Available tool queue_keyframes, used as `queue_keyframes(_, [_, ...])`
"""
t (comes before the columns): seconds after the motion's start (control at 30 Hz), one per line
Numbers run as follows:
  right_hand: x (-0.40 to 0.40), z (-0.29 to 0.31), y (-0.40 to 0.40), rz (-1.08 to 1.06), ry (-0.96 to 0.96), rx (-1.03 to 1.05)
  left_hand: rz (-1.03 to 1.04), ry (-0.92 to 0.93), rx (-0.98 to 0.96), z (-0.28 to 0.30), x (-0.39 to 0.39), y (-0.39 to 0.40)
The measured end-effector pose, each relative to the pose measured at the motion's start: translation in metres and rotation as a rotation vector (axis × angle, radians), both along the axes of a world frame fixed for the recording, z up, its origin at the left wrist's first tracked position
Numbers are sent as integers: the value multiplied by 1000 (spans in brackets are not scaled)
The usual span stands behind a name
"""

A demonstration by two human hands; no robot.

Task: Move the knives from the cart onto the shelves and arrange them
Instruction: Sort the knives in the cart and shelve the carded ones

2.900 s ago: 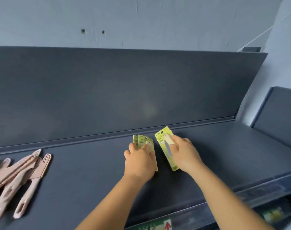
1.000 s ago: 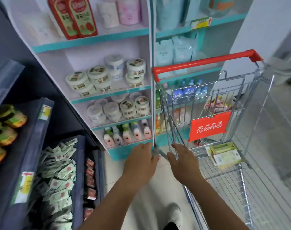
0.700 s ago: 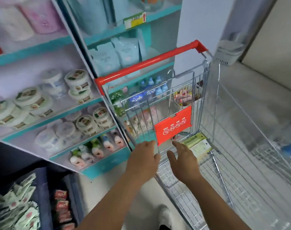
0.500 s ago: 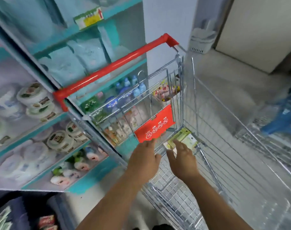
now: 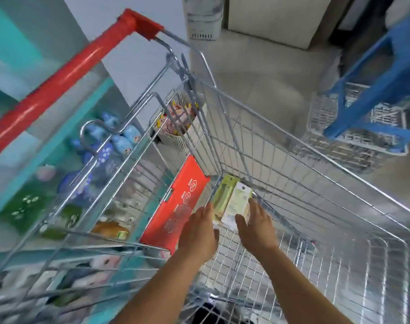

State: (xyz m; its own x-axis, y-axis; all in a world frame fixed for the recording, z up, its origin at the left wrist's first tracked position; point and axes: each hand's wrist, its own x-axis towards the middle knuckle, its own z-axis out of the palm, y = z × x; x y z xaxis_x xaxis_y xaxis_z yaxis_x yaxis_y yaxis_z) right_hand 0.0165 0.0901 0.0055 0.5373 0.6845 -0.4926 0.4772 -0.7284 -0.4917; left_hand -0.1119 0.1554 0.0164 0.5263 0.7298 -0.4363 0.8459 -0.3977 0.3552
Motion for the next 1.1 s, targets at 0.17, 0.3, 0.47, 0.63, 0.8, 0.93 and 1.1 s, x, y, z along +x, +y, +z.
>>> queue_keyframes(0.17, [4,-50,15,-96,56,-48,-79,27,-22,-55,13,22])
queue_keyframes(0.3, [9,-92,19,-108,71,-78,-99,65,-67,-97,27,32])
queue_keyframes(0.47, [10,-138,23,-81,83,-96,-170,118,-33,-146,45,37])
queue_keyframes(0.63, [2,-171,33,-75,68,-53,-157,118,40,-181,51,37])
queue_keyframes(0.8, [-2,-181,45,-202,21,-83,-72,-65,213,-203,52,35])
queue_keyframes(0.93, [-2,-181,53,-135,-53,-113,-38,-104,117,-208,48,36])
queue_keyframes(1.1, [15,-178,42,-272,-31,-99,-16,-156,98,-203,52,37])
